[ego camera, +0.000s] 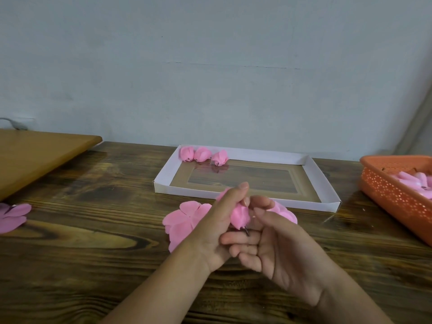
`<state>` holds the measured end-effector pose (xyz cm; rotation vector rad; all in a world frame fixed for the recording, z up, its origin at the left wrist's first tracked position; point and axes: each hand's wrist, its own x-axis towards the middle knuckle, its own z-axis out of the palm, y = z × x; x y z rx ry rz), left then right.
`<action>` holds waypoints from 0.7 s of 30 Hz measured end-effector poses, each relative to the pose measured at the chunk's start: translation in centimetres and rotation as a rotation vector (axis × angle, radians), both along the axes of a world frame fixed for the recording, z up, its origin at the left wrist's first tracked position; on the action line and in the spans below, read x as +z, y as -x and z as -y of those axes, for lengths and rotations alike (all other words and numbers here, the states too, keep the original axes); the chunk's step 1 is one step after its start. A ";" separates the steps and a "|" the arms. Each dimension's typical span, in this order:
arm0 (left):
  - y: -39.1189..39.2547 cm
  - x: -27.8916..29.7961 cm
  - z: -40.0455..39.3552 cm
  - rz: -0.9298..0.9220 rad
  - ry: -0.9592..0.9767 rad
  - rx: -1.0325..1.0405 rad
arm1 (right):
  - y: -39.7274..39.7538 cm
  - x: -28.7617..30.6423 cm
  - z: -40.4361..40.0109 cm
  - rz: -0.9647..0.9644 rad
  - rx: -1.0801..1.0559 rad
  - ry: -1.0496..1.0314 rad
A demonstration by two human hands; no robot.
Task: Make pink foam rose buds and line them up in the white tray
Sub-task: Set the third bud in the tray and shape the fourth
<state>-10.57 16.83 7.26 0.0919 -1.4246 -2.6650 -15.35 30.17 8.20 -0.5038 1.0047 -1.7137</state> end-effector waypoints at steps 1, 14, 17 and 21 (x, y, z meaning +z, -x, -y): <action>-0.1 0.1 0.0 -0.021 0.000 -0.014 | 0.0 -0.1 0.0 0.045 -0.009 0.024; 0.0 0.7 -1.0 0.031 0.103 0.143 | -1.0 -1.9 0.8 -0.913 -0.571 -0.025; 0.0 0.4 -1.0 0.012 0.055 0.156 | -1.3 -2.6 0.9 -1.214 -0.713 -0.097; 0.3 0.2 -0.6 0.039 -0.013 0.154 | -1.1 -1.5 1.1 -0.666 -0.550 -0.055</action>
